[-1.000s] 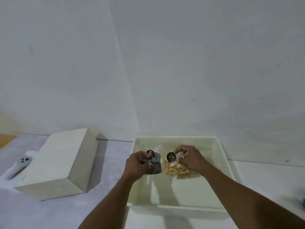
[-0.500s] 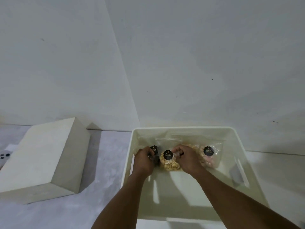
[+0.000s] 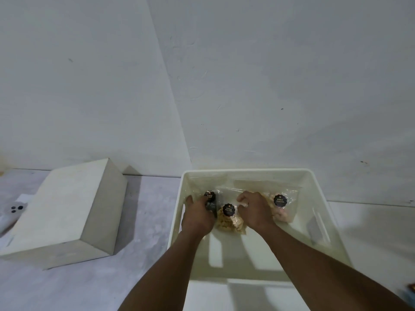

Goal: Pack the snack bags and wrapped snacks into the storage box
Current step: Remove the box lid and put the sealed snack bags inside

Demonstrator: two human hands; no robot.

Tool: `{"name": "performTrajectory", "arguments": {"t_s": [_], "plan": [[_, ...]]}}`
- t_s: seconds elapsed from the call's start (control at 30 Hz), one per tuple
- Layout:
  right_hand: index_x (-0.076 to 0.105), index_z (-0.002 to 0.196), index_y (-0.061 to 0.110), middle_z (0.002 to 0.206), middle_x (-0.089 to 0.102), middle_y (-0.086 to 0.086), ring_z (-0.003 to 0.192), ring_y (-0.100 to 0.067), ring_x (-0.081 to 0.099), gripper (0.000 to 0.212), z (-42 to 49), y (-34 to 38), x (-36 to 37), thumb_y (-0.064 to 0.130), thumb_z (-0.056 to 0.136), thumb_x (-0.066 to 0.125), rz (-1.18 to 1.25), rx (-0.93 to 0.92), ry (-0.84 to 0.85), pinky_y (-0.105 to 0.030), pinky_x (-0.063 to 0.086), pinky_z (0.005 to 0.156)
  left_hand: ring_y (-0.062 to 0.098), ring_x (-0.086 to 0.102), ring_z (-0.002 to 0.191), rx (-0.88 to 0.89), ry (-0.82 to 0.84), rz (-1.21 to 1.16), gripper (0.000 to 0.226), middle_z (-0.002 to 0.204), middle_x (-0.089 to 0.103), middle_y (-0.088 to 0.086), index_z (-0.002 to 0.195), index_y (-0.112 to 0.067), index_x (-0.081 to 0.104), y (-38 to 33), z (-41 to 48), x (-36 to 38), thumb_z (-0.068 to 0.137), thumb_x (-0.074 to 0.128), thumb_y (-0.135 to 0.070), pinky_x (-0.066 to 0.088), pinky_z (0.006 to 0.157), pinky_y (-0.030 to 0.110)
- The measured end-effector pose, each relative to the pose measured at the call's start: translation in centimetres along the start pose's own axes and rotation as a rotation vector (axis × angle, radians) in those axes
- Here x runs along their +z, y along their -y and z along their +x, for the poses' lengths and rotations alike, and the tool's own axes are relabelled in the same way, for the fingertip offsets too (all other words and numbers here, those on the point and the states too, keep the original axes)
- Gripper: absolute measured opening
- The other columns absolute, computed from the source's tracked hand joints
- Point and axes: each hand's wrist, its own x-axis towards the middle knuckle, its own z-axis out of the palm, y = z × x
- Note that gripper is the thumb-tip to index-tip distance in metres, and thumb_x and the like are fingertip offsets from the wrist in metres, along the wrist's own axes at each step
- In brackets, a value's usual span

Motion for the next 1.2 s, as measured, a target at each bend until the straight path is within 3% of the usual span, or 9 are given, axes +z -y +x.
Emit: {"name": "performTrajectory", "arguments": {"t_s": [0.13, 0.27, 0.37, 0.47, 0.6, 0.8, 0.97, 1.1, 1.2], "plan": [[0.069, 0.098, 0.026, 0.11, 0.057, -0.006, 0.089, -0.022, 0.061, 0.02, -1.5, 0.5, -4.3, 0.015, 0.082, 0.066, -0.049, -0.016, 0.006, -0.03, 0.049, 0.079, 0.031, 0.058, 0.109, 0.02, 0.023, 0.01, 0.043, 0.124, 0.052, 0.011, 0.131, -0.025, 0.053, -1.4, -2.1, -1.7, 0.088, 0.051, -0.02, 0.047, 0.092, 0.035], [0.067, 0.098, 0.025, 0.111, 0.055, -0.003, 0.089, -0.019, 0.059, 0.019, -3.8, 1.0, -9.6, 0.017, 0.081, 0.069, -0.033, -0.004, 0.007, -0.028, 0.047, 0.08, 0.025, 0.061, 0.11, 0.085, 0.059, -0.002, 0.049, 0.125, 0.061, 0.006, 0.129, -0.025, 0.056, -3.5, -4.7, -2.8, 0.08, 0.056, -0.024, 0.052, 0.096, 0.037], [0.068, 0.097, 0.023, 0.102, 0.062, -0.001, 0.078, -0.014, 0.058, 0.022, -6.1, 1.2, -13.5, 0.012, 0.079, 0.067, -0.025, -0.019, 0.033, -0.023, 0.042, 0.072, 0.025, 0.06, 0.114, 0.153, 0.062, 0.01, 0.051, 0.127, 0.062, 0.006, 0.131, -0.019, 0.055, -6.4, -8.0, -3.2, 0.081, 0.06, -0.027, 0.048, 0.098, 0.033], [0.068, 0.097, 0.023, 0.083, 0.063, 0.004, 0.075, -0.014, 0.06, 0.017, -9.0, 0.9, -17.2, 0.016, 0.081, 0.067, -0.002, -0.023, 0.083, -0.023, 0.043, 0.064, 0.022, 0.062, 0.112, 0.208, 0.063, 0.006, 0.05, 0.129, 0.062, 0.006, 0.136, -0.02, 0.052, -9.5, -11.6, -2.8, 0.087, 0.061, -0.025, 0.044, 0.089, 0.023], [0.068, 0.095, 0.021, 0.08, 0.066, 0.002, 0.068, -0.011, 0.059, 0.014, -13.7, -0.9, -21.8, 0.018, 0.082, 0.07, 0.012, -0.059, 0.116, -0.021, 0.043, 0.059, 0.024, 0.063, 0.108, 0.293, 0.057, 0.017, 0.043, 0.125, 0.064, 0.007, 0.132, -0.019, 0.055, -13.4, -16.3, -1.4, 0.089, 0.062, -0.022, 0.049, 0.086, 0.026], [0.068, 0.099, 0.019, 0.084, 0.067, -0.001, 0.075, -0.016, 0.062, 0.017, -22.0, -8.7, -29.3, 0.02, 0.083, 0.071, 0.01, -0.044, 0.079, -0.016, 0.043, 0.06, 0.023, 0.062, 0.113, 0.351, 0.063, -0.02, 0.042, 0.12, 0.065, 0.006, 0.132, -0.018, 0.056, -20.3, -25.1, 3.8, 0.091, 0.063, -0.025, 0.044, 0.095, 0.027], [0.066, 0.101, 0.021, 0.089, 0.067, -0.001, 0.072, -0.01, 0.062, 0.016, -28.9, -17.9, -35.1, 0.024, 0.086, 0.07, -0.008, 0.042, 0.049, -0.019, 0.042, 0.059, 0.022, 0.061, 0.112, 0.398, 0.155, -0.01, 0.046, 0.121, 0.064, 0.005, 0.135, -0.022, 0.053, -25.0, -32.7, 11.3, 0.091, 0.064, -0.031, 0.044, 0.093, 0.026], [0.065, 0.098, 0.023, 0.1, 0.065, -0.002, 0.085, -0.017, 0.061, 0.014, -33.5, -25.0, -38.0, 0.025, 0.085, 0.071, -0.033, 0.132, 0.017, -0.024, 0.043, 0.068, 0.022, 0.063, 0.106, 0.434, 0.237, 0.014, 0.044, 0.121, 0.063, 0.005, 0.134, -0.022, 0.053, -27.1, -37.3, 17.3, 0.091, 0.063, -0.03, 0.044, 0.088, 0.024], [0.064, 0.095, 0.023, 0.091, 0.066, -0.003, 0.083, -0.019, 0.064, 0.013, -36.0, -29.5, -39.3, 0.023, 0.084, 0.07, -0.009, 0.206, -0.018, -0.023, 0.046, 0.066, 0.026, 0.063, 0.108, 0.454, 0.294, 0.023, 0.038, 0.12, 0.063, 0.006, 0.128, -0.02, 0.056, -28.6, -39.7, 21.5, 0.09, 0.062, -0.022, 0.046, 0.088, 0.026]]}}
